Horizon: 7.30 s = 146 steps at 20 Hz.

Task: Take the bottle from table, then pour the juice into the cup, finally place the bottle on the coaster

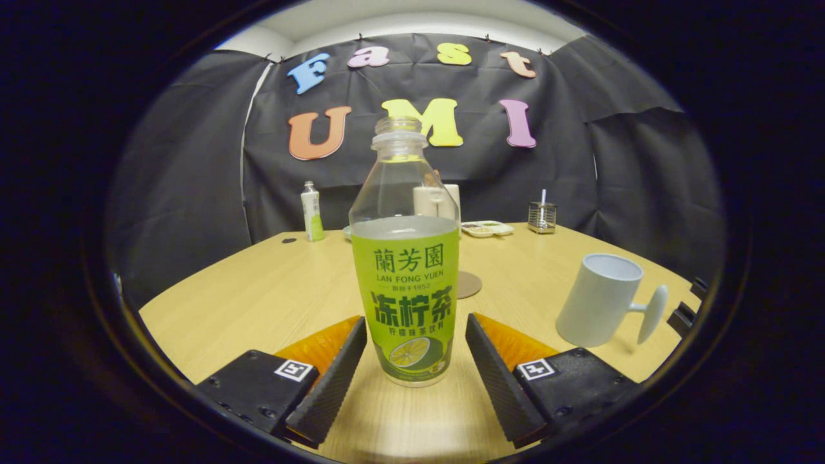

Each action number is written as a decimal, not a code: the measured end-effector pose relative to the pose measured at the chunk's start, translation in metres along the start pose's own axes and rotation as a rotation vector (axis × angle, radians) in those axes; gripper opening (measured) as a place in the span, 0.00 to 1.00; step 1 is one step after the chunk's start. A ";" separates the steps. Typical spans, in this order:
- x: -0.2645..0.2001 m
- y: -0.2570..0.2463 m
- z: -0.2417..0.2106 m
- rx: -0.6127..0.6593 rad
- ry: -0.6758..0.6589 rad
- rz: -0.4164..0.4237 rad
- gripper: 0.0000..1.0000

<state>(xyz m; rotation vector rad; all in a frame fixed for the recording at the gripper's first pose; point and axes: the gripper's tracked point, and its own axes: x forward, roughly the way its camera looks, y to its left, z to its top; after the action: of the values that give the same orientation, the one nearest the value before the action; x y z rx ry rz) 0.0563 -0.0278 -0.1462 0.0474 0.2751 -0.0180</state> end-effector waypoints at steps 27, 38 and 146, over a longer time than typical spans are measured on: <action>-0.005 0.003 0.082 0.697 0.042 0.177 0.80; 0.001 0.014 0.108 1.137 0.053 0.283 0.79; -0.041 -0.014 0.083 0.882 -0.143 0.081 0.79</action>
<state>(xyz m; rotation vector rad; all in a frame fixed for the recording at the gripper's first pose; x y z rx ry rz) 0.0392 -0.0451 -0.0554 0.9307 0.1044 -0.0610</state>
